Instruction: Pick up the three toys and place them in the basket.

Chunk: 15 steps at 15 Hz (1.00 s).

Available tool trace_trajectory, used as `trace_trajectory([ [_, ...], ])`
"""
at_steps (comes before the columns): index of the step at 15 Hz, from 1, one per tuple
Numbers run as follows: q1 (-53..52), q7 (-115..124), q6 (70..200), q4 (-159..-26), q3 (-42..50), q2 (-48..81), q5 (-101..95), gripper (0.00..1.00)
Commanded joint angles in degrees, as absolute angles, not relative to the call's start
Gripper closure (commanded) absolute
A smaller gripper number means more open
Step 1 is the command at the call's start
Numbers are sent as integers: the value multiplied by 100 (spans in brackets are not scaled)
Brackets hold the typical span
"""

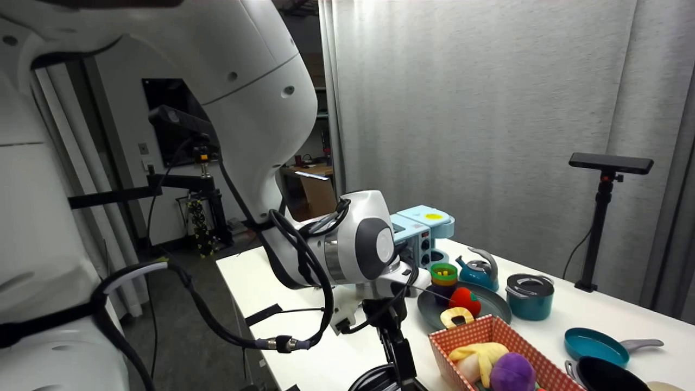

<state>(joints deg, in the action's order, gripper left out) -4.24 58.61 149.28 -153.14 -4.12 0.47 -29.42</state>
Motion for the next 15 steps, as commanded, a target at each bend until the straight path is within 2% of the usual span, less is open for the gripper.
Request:
trace_trajectory([
  [1,-347,5673,15344,-15557,-304,167,-2681,0],
  [14,-83,5556,16451,-15461,59,1325,-2754,0],
  [15,-55,5541,16488,-15449,42,1383,-2746,2],
])
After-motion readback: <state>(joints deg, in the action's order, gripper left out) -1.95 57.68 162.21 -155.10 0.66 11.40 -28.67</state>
